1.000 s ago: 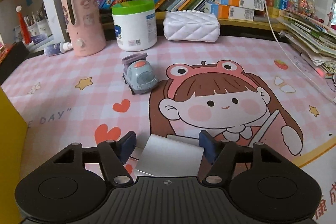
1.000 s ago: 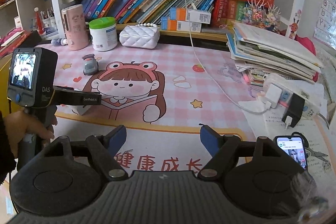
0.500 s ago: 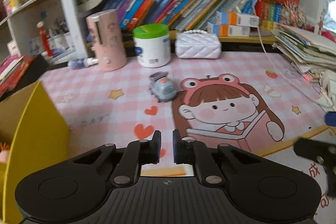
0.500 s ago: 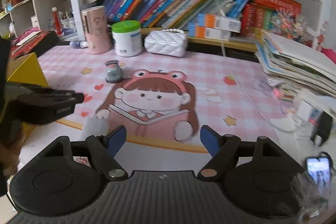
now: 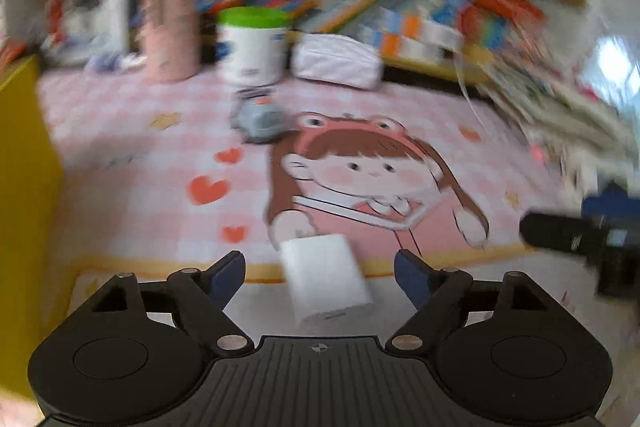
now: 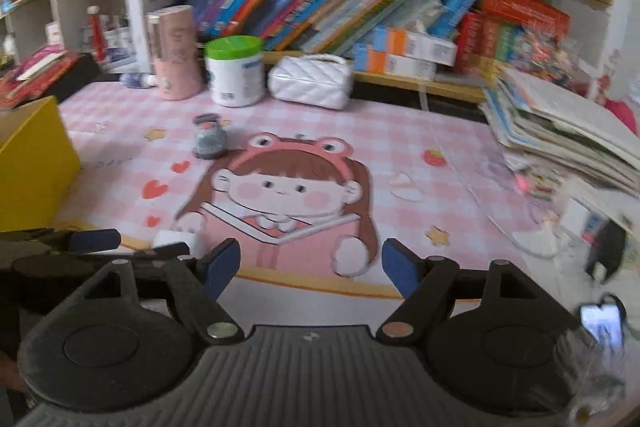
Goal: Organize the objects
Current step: 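Lower the left tool onto the white charger to grasp it, then lift the white charger with the left tool while the right tool grasps the grey toy car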
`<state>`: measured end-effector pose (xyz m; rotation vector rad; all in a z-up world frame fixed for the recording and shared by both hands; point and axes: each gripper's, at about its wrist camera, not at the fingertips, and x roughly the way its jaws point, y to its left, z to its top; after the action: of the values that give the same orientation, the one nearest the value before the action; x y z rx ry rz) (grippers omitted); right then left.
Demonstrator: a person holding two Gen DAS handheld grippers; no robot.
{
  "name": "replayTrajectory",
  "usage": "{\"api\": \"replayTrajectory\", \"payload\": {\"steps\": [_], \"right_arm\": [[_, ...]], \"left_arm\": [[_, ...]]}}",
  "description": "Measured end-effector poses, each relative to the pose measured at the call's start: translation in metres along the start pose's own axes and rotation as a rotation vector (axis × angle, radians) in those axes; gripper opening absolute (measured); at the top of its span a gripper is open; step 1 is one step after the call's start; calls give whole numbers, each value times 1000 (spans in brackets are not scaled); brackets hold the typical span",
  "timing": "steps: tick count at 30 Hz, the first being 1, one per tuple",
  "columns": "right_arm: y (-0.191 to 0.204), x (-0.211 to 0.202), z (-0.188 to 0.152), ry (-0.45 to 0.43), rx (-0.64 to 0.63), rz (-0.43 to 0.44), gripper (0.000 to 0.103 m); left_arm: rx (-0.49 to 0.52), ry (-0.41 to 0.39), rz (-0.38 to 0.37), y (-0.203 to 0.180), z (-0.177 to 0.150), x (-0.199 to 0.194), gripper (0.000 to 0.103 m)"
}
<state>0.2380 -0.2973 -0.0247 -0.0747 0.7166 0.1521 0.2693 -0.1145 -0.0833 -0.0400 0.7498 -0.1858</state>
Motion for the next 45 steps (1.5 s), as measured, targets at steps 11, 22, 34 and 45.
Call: {"api": "replayTrajectory", "payload": {"steps": [11,22,34,45], "right_arm": [[-22,-24,-20,18,61,-58,77],[19,9,5,-13,-11,53,77],[113,149,77,-28,-207,172,71],[130,232,112,58,-167,153,46]], "left_arm": [[67,54,55,-11,-5,15,41],[-56,-132,17,41,1,-113,41],[-161,-247,80,90,15,-173,41],[-196,-226,90,108,12,-176,41]]}}
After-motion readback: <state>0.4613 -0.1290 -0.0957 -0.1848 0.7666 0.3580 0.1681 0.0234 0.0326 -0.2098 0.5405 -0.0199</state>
